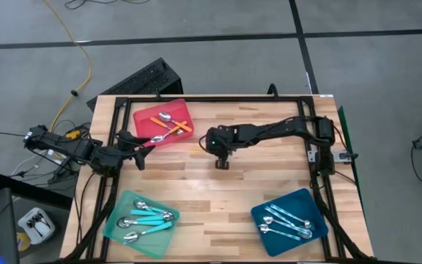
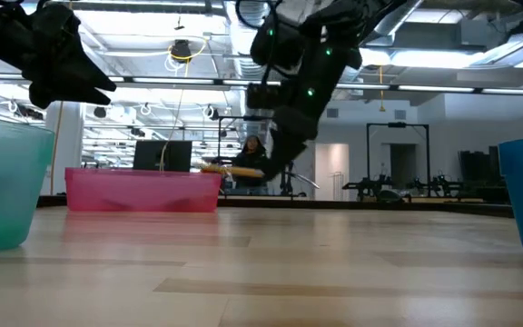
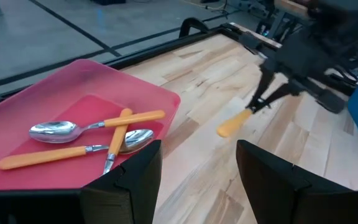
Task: Sort silverware by color (type)
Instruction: Put the yellow spoon into the pink bin
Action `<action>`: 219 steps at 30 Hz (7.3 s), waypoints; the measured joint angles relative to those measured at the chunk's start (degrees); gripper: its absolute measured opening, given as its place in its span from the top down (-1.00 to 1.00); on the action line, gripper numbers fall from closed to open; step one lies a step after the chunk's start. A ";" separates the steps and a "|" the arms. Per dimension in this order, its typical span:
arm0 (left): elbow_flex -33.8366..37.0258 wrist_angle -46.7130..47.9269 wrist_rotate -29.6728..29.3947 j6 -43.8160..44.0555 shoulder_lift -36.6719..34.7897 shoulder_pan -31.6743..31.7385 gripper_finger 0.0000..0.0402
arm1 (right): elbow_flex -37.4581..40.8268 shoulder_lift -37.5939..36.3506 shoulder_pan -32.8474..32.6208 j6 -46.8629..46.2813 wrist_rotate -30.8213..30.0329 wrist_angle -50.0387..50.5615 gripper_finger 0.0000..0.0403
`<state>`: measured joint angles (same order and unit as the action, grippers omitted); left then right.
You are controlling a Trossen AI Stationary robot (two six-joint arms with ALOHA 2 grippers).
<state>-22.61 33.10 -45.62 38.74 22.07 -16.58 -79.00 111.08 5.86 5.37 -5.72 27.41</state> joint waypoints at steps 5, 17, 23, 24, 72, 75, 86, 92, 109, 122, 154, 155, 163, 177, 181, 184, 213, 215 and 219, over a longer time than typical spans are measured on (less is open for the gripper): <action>0.00 0.00 -0.04 0.00 -0.01 0.00 0.06 | -0.08 -0.89 -0.87 0.02 0.02 -8.75 0.78; 0.00 0.03 -0.02 0.00 0.02 0.00 0.06 | -0.12 -0.89 0.60 -1.37 -0.41 -30.80 0.78; 0.00 0.04 -0.05 0.00 -0.01 0.00 0.06 | -0.17 -0.13 2.04 -1.97 -0.44 -43.59 0.78; 0.00 0.05 -0.05 0.00 -0.01 0.01 0.06 | -0.17 -0.13 2.16 -1.95 -0.41 -45.96 0.78; 0.00 2.62 -3.99 -0.85 0.02 0.00 0.06 | -19.56 19.20 8.42 -2.32 11.00 -64.88 0.78; 0.00 3.11 -2.46 -0.87 0.01 0.02 0.06 | -19.56 19.61 8.51 -2.39 11.00 -64.19 0.78; 0.00 4.94 -3.32 -0.52 0.02 0.00 0.06 | -19.63 19.54 10.22 -2.27 10.06 -56.56 0.78; -0.02 4.94 -4.24 -0.24 0.02 0.02 0.06 | -19.63 19.57 10.70 -1.88 9.86 -54.61 0.78; 0.33 5.30 -4.74 0.44 0.06 0.00 0.06 | -19.65 25.04 11.49 -1.39 9.25 -57.14 0.78; 0.37 5.25 -4.76 0.34 0.04 0.00 0.06 | -19.62 25.12 11.95 -0.91 10.14 -56.97 0.78; 0.44 5.32 -7.23 0.44 0.04 0.01 0.06 | -19.50 28.24 12.73 -0.17 10.51 -55.53 0.78; 0.44 5.37 -7.24 0.44 0.05 0.01 0.06 | -19.52 28.19 12.73 -0.04 10.51 -55.89 0.78; 0.44 6.01 -7.30 0.44 0.06 0.01 0.06 | -19.61 28.05 13.03 0.68 10.67 -55.82 0.78; 0.44 6.56 -7.32 0.83 0.06 0.02 0.06 | -19.61 28.05 13.43 -0.41 10.84 -54.48 0.78; 0.44 6.54 -7.63 0.92 0.06 0.01 0.06 | -19.61 28.05 13.40 -0.42 10.82 -53.94 0.78; 0.44 6.54 -7.65 0.92 0.05 0.02 0.06 | -19.61 27.78 12.95 -0.11 10.78 -53.14 0.78; 0.44 6.49 -8.90 1.86 0.06 0.01 0.06 | -31.08 26.97 11.66 7.18 5.54 -28.96 0.78; 0.44 6.49 -8.92 2.14 0.04 0.00 0.06 | -31.08 26.97 11.57 7.17 5.55 -29.07 0.78; 0.44 6.49 -8.94 2.63 0.05 0.02 0.06 | -31.08 26.97 11.25 7.19 5.57 -29.10 0.78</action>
<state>-22.17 39.59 -54.57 41.38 22.12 -16.56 -110.08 138.06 17.11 12.56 -0.14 -1.69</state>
